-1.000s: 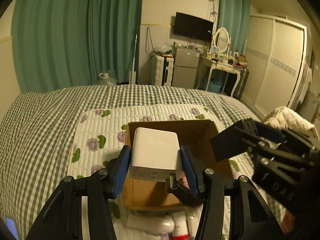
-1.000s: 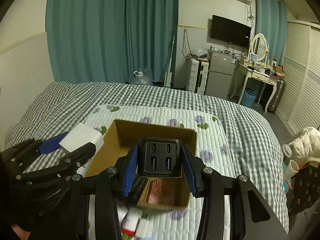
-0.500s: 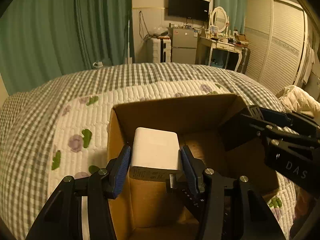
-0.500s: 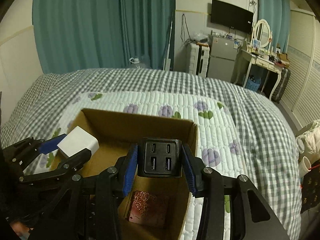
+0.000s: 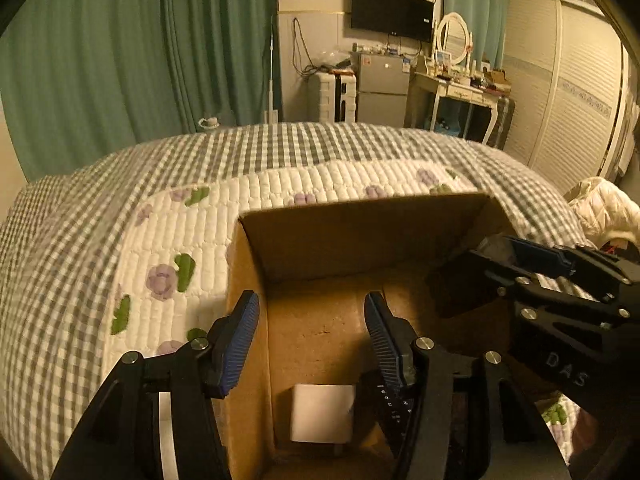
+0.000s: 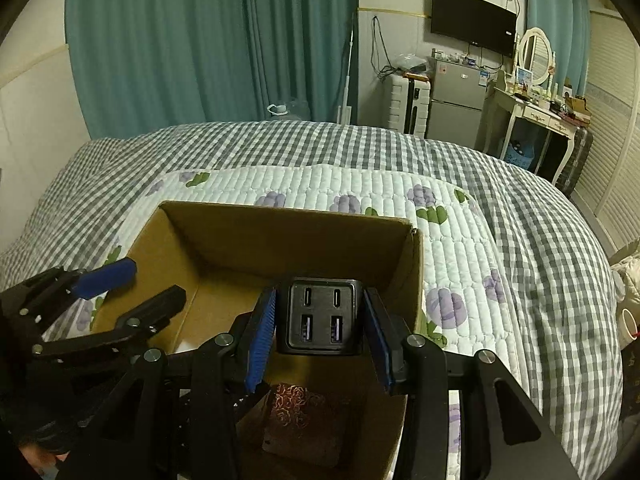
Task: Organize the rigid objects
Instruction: 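Release the white plug into the box while the right tool drops the USB charger in, then move the right tool back and grasp the light-blue earbud case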
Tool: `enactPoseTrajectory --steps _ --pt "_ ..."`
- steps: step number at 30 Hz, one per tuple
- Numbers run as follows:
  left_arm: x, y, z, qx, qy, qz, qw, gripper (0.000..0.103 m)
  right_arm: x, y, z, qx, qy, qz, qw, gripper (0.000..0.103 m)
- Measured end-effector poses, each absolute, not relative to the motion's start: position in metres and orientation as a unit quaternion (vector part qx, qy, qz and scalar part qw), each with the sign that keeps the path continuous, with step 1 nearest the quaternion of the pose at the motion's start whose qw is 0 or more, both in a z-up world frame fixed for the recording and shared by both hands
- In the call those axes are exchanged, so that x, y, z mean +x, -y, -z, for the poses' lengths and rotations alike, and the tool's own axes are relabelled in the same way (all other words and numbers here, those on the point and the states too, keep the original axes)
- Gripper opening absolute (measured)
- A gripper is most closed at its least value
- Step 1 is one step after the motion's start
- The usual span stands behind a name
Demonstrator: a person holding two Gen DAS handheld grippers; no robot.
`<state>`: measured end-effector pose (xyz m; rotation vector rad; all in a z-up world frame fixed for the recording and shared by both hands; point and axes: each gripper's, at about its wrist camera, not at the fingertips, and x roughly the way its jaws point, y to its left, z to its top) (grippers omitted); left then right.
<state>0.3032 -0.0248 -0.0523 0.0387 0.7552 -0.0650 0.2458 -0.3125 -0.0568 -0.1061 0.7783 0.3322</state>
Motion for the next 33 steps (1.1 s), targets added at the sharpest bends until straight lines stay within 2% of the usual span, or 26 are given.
enactPoseTrajectory --steps 1,3,5,10,11,13,15,20,27,33 --pt "0.302 0.024 0.049 0.02 -0.366 0.032 0.93 0.057 0.245 0.314 0.054 -0.044 -0.373 -0.167 0.912 0.043" --pt "0.295 0.023 0.038 0.022 -0.361 0.034 0.932 0.061 0.242 0.318 0.042 -0.033 -0.363 -0.163 0.917 0.069" --pt "0.284 0.02 0.027 0.023 -0.354 0.03 0.935 0.07 0.236 0.323 0.026 -0.025 -0.349 -0.156 0.924 0.07" --pt "0.251 0.012 0.003 0.02 -0.345 0.025 0.938 0.071 0.21 0.333 -0.011 -0.06 -0.341 -0.135 0.928 0.07" --pt "0.243 0.01 -0.001 0.018 -0.343 0.024 0.939 0.073 0.203 0.336 -0.017 -0.064 -0.339 -0.131 0.929 0.071" --pt "0.229 0.006 -0.008 0.016 -0.34 0.02 0.94 0.081 0.187 0.343 -0.028 -0.064 -0.338 -0.128 0.93 0.076" --pt "0.209 0.003 -0.015 0.018 -0.337 0.019 0.941 0.083 0.168 0.349 -0.038 -0.061 -0.337 -0.122 0.932 0.083" --pt "0.164 -0.002 -0.022 0.028 -0.328 0.017 0.944 0.098 0.117 0.354 -0.051 -0.066 -0.341 -0.111 0.931 0.086" --pt "0.119 -0.007 0.0 0.035 -0.338 0.02 0.94 0.102 0.063 0.349 -0.035 -0.071 -0.357 -0.104 0.926 0.086" --pt "0.102 -0.013 0.042 0.026 -0.358 0.023 0.933 0.102 0.043 0.337 0.015 -0.066 -0.393 -0.109 0.911 0.086"
